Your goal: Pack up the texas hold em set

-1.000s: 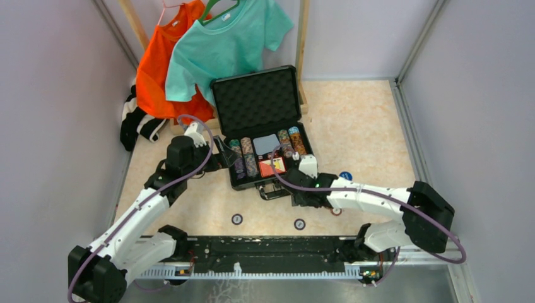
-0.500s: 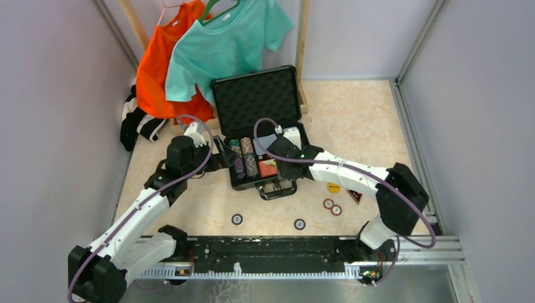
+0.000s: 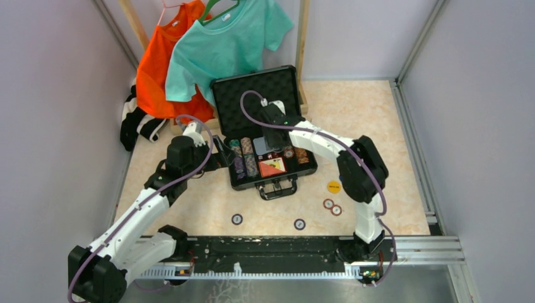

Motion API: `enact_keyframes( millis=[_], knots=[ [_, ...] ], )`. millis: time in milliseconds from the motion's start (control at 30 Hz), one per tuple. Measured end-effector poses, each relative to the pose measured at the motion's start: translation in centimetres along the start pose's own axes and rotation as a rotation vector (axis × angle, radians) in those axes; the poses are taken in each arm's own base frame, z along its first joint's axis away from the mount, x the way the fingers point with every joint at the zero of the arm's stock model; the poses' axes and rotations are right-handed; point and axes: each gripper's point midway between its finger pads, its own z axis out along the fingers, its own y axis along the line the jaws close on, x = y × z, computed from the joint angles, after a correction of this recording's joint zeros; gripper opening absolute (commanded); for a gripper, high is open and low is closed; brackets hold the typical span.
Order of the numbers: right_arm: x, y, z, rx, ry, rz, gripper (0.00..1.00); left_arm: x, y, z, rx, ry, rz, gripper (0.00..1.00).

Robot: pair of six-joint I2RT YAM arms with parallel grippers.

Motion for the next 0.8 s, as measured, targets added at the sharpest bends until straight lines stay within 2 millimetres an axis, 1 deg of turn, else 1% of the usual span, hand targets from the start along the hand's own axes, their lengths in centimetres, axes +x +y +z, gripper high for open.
enact_keyframes(
  millis=[133, 167, 267, 300, 333, 533, 600, 667, 733, 800],
  knots=[
    [-2.6, 1.0, 2.4, -0.015, -0.015, -0.017, 0.52, 0.0, 0.2, 0.0, -0.009, -0.001, 0.001, 0.99],
    [-3.0, 1.2, 2.7, -0.02, -0.018, -0.02, 0.54, 0.0, 0.2, 0.0, -0.012, -0.002, 0.003, 0.99],
    [-4.4, 1.9, 3.9, -0.035, -0.029, -0.031, 0.74, 0.0, 0.4, 0.0, -0.02, -0.004, 0.004, 0.99],
    [-4.7, 2.1, 4.2, -0.036, -0.031, -0.036, 0.8, 0.0, 0.5, 0.0, -0.023, -0.004, 0.004, 0.99],
    [-5.0, 2.3, 4.5, -0.038, -0.032, -0.045, 0.83, 0.0, 0.5, 0.0, -0.026, -0.004, 0.004, 0.99],
    [-5.3, 2.2, 4.8, -0.032, -0.034, -0.076, 0.84, 0.2, 0.9, 0.1, -0.045, 0.004, 0.006, 0.99],
    [-5.2, 1.9, 4.6, -0.024, -0.043, -0.079, 0.84, 0.3, 1.0, 0.1, -0.047, 0.005, 0.006, 0.99],
    [-4.7, 1.2, 3.7, -0.014, -0.048, -0.078, 0.84, 0.3, 1.0, 0.1, -0.048, 0.006, 0.005, 0.99],
    [-3.8, -0.1, 2.1, 0.0, -0.054, -0.07, 0.84, 0.3, 1.0, 0.1, -0.048, 0.006, 0.005, 0.99],
    [-2.7, -2.0, -0.3, 0.017, -0.068, -0.046, 0.84, 0.3, 1.0, 0.1, -0.047, 0.006, 0.005, 0.99]
  ],
)
